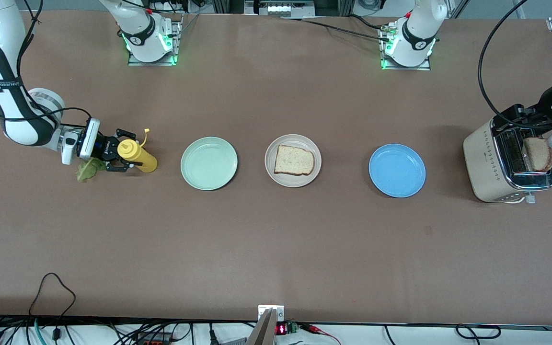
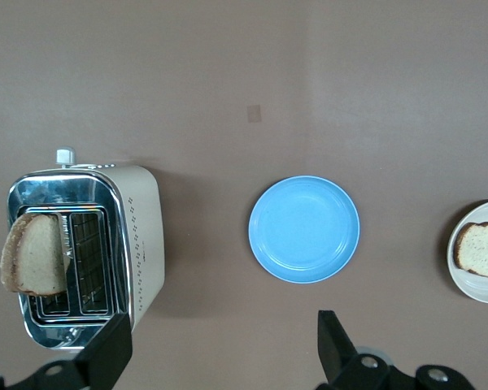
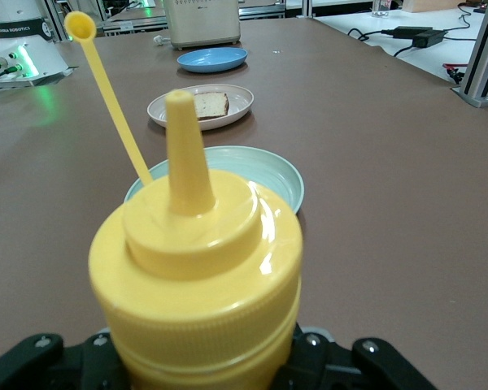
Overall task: Make sandwich in beige plate with both arms
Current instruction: 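Lower the mustard bottle onto the table and open the right gripper, then withdraw the right gripper from the mustard bottle, then reach and grasp the green lettuce leaf with the right gripper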
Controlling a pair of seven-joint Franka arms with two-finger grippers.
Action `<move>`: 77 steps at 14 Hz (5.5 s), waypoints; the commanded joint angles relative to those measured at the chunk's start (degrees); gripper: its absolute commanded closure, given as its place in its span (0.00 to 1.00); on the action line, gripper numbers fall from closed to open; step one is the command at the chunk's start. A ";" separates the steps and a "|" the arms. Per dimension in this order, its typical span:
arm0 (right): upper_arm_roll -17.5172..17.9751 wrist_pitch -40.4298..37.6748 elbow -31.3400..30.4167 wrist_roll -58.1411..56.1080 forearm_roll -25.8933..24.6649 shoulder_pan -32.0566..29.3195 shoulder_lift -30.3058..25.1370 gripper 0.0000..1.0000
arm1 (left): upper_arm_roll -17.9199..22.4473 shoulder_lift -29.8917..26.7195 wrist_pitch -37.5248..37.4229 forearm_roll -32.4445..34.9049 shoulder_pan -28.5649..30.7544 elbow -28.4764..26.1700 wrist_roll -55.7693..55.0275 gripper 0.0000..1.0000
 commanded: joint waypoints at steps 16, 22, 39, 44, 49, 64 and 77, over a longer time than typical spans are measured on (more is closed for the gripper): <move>0.69 -0.23 0.64 -1.19 0.61 -4.10 1.03 0.00 | 0.21 -0.86 0.39 -3.91 3.17 -1.34 0.14 0.00; 0.60 -1.89 0.73 -1.37 -5.62 -9.29 0.85 0.00 | 0.21 -0.86 0.30 -3.91 3.17 -1.34 0.14 0.00; -1.60 -1.91 10.48 66.24 -26.88 -7.37 -14.52 0.00 | -0.32 -0.86 0.57 -2.95 2.73 -1.26 0.14 0.00; -1.51 0.39 11.45 102.53 -45.67 -4.21 -17.52 0.00 | -1.01 -0.94 1.27 -1.37 2.47 -1.17 0.23 0.00; -0.11 4.42 12.41 141.31 -61.17 0.89 -14.10 0.00 | -3.04 -1.21 2.85 -1.28 2.55 -1.26 0.66 0.00; -0.02 16.28 12.68 152.97 -72.08 -0.24 1.37 0.00 | -3.22 -1.56 -0.49 -1.89 3.17 -1.17 -0.48 0.00; 0.07 19.11 12.86 151.56 -75.24 -0.77 4.54 0.57 | -3.22 -1.47 0.13 -1.45 2.99 -0.47 -0.30 0.00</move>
